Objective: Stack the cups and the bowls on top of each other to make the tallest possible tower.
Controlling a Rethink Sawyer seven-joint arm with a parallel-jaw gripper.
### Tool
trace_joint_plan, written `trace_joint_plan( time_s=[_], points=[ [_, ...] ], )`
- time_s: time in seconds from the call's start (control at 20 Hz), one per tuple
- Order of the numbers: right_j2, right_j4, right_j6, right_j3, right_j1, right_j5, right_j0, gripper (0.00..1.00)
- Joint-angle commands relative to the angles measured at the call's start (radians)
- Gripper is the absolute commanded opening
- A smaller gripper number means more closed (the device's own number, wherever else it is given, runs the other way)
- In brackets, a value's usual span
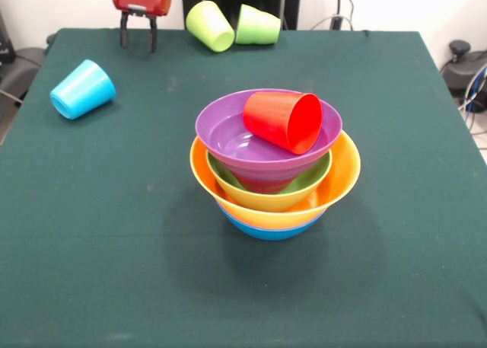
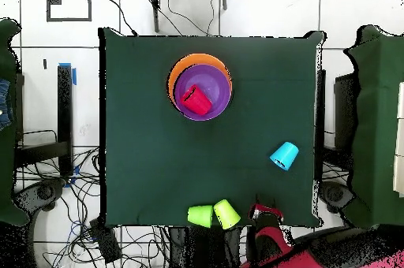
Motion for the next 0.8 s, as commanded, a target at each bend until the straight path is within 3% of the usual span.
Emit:
trace_joint_plan(
  time_s=[0.05,0.8],
  points=[
    [0.042,0.044,0.095,-0.165,0.003,-0.013,0.036,1.00],
    [0.028,0.024,0.088,-0.208,-0.003,-0.009,0.058,1.00]
  ],
)
